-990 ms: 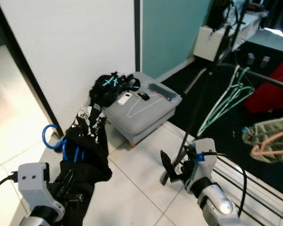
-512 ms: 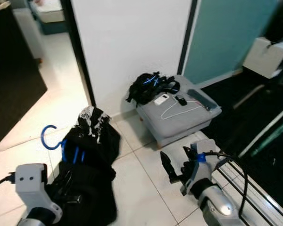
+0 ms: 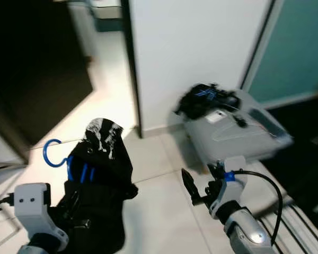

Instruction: Hang hanger

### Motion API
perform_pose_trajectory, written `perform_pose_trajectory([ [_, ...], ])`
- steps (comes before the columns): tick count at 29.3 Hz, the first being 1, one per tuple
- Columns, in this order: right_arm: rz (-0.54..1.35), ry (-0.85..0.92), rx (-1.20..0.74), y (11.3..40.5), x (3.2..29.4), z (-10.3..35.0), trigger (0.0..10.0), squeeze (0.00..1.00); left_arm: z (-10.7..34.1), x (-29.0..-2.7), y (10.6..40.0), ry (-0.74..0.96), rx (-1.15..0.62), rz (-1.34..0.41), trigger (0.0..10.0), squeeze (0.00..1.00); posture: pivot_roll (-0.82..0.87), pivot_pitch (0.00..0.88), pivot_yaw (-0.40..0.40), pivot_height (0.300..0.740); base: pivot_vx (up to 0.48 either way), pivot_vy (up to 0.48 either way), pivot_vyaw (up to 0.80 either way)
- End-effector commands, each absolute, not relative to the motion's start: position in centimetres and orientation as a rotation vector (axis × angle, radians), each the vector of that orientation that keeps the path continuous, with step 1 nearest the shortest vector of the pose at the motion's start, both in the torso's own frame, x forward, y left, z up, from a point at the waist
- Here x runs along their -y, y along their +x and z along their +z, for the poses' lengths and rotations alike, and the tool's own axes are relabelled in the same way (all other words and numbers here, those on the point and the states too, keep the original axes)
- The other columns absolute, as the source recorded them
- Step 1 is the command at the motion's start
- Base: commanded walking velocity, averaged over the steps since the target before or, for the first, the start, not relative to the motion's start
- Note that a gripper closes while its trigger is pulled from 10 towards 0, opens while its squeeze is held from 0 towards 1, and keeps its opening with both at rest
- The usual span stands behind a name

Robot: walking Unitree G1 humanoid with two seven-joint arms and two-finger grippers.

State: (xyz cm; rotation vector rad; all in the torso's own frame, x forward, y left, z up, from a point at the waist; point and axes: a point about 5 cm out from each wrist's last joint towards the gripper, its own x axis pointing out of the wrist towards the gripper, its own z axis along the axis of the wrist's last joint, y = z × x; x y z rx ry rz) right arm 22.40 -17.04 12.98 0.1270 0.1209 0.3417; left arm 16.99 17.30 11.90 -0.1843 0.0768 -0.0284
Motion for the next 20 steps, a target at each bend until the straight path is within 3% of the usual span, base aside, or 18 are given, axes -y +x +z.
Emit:
perform_pose_trajectory([
  [1, 0.348, 0.144, -0.13, 22.22, 16.84, 12.86, 10.0, 0.0, 12.71, -17.32, 17.06, -0.178, -0.04, -0.033, 10.0, 0.0, 0.08, 0.078, -0.061, 0.74, 0.0, 0.0, 0.74],
  [20, 0.344, 0.147, -0.134, 22.34, 16.92, 12.92, 10.0, 0.0, 12.76, -17.35, 17.19, -0.175, -0.042, -0.028, 10.0, 0.0, 0.08, 0.076, -0.062, 0.74, 0.0, 0.0, 0.74],
])
